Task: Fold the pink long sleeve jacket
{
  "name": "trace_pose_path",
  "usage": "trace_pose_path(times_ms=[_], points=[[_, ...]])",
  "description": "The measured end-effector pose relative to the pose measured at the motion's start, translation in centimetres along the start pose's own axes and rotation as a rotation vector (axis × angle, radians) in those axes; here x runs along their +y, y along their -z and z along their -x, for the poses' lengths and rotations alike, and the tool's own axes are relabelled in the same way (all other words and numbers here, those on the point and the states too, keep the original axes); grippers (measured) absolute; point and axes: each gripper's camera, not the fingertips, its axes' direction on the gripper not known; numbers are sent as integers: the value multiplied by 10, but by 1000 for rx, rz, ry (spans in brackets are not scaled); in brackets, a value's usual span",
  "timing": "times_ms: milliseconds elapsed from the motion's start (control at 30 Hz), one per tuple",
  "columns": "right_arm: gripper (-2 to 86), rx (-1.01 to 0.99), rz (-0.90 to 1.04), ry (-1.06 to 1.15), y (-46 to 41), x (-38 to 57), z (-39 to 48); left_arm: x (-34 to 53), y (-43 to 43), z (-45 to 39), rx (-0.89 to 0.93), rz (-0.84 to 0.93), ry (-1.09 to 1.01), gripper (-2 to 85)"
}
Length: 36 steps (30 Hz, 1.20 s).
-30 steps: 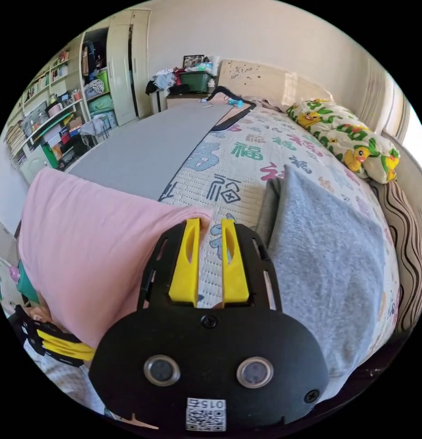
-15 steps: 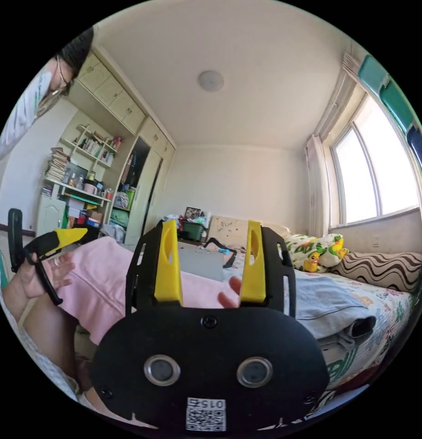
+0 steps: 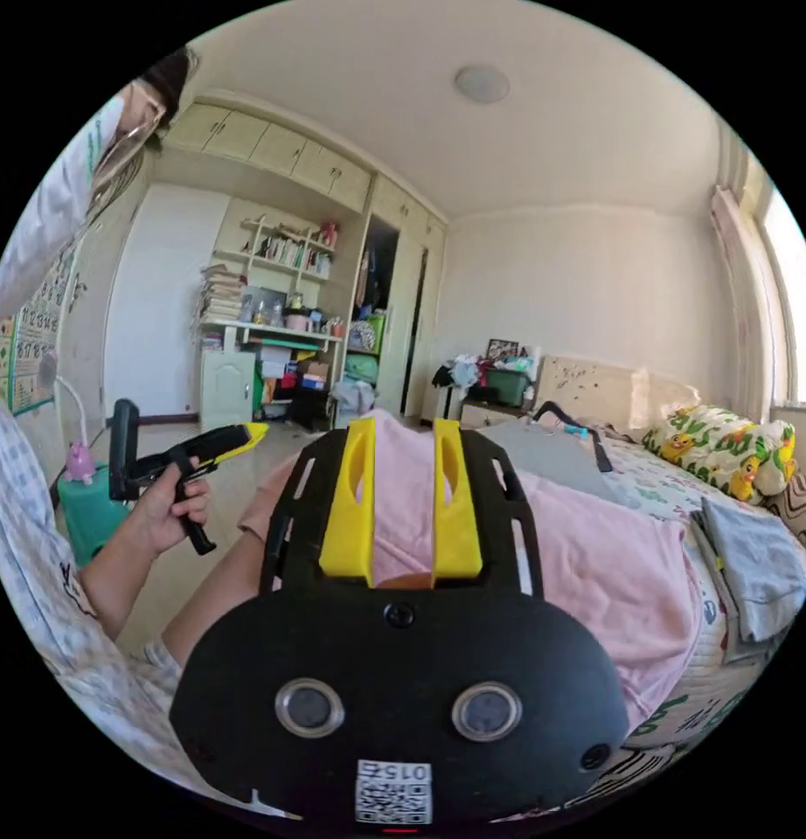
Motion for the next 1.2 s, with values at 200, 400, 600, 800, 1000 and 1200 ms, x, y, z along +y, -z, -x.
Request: trace_pose_path(times_ms=[200, 400, 600, 800, 1000, 1200], points=[[89, -3, 216, 193, -70, 22, 46, 38, -45, 34, 27, 109, 51, 106], [75, 45, 333, 307, -115, 54, 55, 68, -88, 52, 78, 271, 67, 59], [39, -57, 361, 325, -105, 62, 23, 96, -80, 45, 99, 231, -17, 8], [50, -9, 445, 382, -147, 87, 27, 141, -114, 51, 78, 321, 6, 12], [86, -114, 316, 274, -125, 59, -9, 138, -79, 47, 41, 165, -31, 42], [124, -127, 277, 404, -172, 18, 23, 62, -186, 43, 86, 329, -126, 56]])
